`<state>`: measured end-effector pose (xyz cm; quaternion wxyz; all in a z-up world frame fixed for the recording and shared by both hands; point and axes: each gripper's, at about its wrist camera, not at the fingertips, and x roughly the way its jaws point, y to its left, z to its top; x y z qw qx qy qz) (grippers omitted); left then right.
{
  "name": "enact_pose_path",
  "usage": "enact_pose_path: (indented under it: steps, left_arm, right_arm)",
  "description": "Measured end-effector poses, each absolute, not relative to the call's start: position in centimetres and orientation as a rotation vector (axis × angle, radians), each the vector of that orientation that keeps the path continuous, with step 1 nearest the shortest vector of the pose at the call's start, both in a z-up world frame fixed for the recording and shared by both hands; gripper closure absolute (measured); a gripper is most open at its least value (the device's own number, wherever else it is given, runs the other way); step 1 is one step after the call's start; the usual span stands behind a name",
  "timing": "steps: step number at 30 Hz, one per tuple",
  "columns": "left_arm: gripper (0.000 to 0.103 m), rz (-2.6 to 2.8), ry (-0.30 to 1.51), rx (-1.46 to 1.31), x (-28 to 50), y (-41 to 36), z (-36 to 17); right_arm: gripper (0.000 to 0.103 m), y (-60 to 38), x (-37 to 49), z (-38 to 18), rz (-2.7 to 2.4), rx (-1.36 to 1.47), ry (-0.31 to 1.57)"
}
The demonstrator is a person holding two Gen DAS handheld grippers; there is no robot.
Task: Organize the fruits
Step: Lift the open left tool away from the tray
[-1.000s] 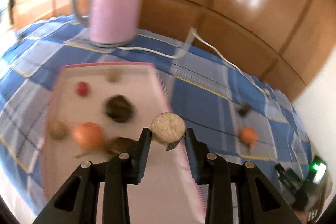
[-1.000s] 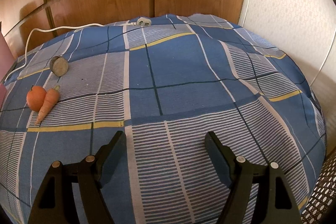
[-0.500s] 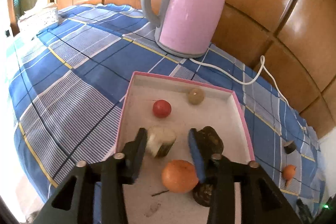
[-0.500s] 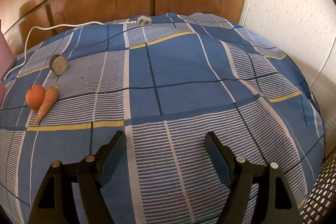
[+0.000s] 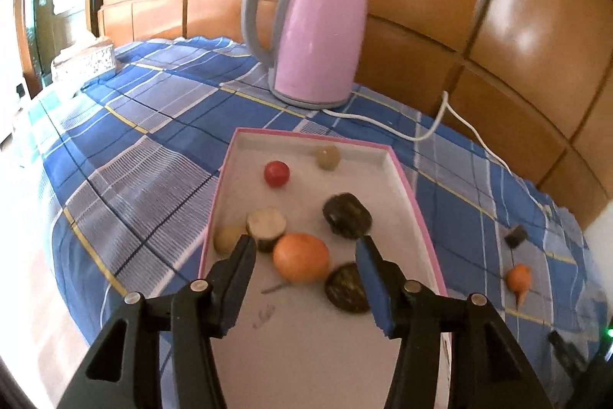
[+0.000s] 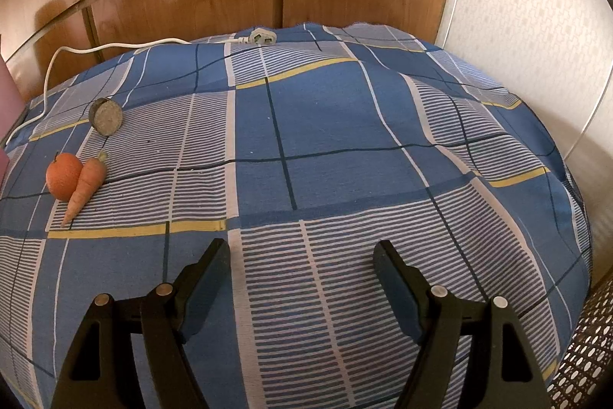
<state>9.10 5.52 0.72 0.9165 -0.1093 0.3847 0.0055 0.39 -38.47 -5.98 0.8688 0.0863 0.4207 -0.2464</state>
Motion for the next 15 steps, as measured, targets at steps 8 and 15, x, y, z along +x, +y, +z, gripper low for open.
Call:
enact_pose_path:
  steps: [8, 15]
  left_arm:
    - [0.042, -0.020, 0.786, -0.215, 6.2, 4.2, 0.9]
    - [0.041, -0.028, 0.799, -0.194, 4.9, 3.4, 0.5]
  right_arm:
    - [0.025, -38.5, 0.4, -6.0, -0.515, 0.183, 0.881]
    - [0.025, -38.6, 0.4, -6.0, -0.514, 0.185, 0.885]
